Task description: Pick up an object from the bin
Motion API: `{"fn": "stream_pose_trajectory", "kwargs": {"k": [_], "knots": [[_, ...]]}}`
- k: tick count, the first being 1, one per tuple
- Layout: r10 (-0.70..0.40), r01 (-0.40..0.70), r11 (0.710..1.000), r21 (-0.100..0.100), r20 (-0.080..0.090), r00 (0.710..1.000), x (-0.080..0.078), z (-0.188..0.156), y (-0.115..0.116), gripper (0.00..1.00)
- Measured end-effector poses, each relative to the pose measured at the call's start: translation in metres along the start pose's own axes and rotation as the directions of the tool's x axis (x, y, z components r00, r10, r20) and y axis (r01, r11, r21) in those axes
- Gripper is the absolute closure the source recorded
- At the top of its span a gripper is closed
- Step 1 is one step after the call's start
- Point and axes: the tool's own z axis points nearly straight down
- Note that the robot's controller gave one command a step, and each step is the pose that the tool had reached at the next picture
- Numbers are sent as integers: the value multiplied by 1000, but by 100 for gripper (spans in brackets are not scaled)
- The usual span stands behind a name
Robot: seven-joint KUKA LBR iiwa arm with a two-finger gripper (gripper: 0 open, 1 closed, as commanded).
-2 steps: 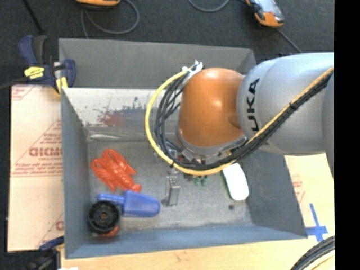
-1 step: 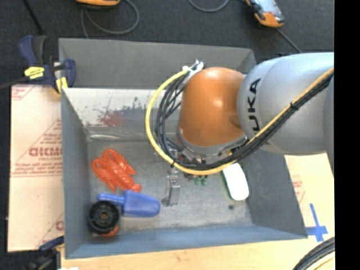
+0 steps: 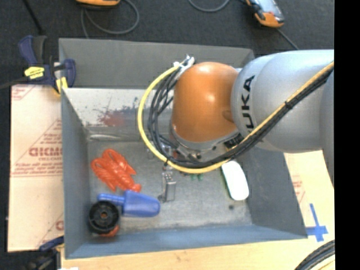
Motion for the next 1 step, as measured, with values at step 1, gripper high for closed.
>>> {"fn": "stream_pose_trajectory", "kwargs": {"k": [1], "knots": [[-145, 145, 989, -3, 5, 989, 11, 26, 23, 0]]}}
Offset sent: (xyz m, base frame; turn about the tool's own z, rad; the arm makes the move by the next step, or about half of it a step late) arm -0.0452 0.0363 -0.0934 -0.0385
